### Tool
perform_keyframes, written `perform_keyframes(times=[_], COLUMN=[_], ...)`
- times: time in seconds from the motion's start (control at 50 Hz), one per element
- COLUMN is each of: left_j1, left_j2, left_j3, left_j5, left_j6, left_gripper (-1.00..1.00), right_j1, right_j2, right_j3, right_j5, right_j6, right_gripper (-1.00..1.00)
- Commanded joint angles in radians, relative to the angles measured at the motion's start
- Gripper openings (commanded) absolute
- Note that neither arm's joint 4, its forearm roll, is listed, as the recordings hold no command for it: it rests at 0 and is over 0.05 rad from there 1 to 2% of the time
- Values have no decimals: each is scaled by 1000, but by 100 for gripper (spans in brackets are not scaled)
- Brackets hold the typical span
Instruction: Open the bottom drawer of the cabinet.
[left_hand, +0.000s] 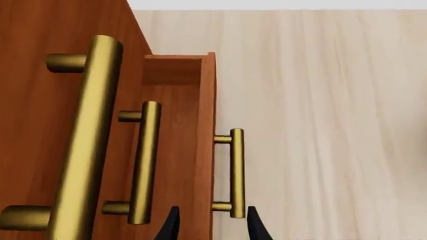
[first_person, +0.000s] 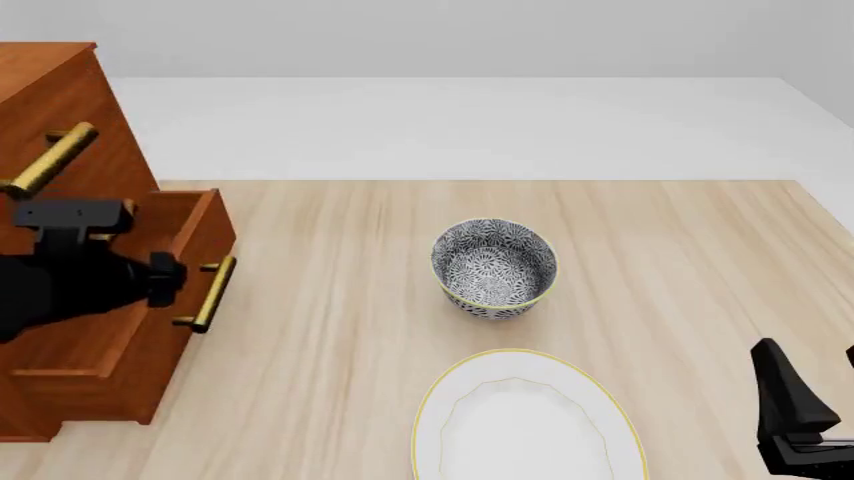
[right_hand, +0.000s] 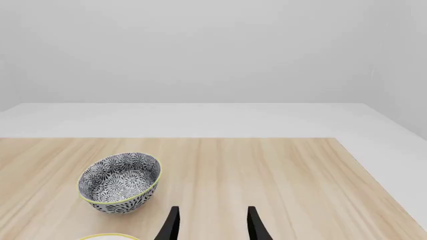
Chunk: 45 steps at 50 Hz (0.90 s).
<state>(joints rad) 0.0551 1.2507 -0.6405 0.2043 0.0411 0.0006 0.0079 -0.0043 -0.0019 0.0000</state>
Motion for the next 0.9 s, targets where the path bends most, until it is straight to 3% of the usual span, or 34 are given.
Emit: perform_keyframes(times=[0.02,0.44,0.9], left_j1=[-3,-13,-93], left_j2=[5,36,83], left_j3=[48,121,108], left_j5=[-31,-85,-102], left_j6=[-27,-64,-137], left_gripper=[100,100,100], right_j1=[0,0,0], right_j2=[0,0,0], right_j3=[0,0,0], right_j5=[0,0,0], right_j6=[0,0,1], right_gripper=[100,100,100])
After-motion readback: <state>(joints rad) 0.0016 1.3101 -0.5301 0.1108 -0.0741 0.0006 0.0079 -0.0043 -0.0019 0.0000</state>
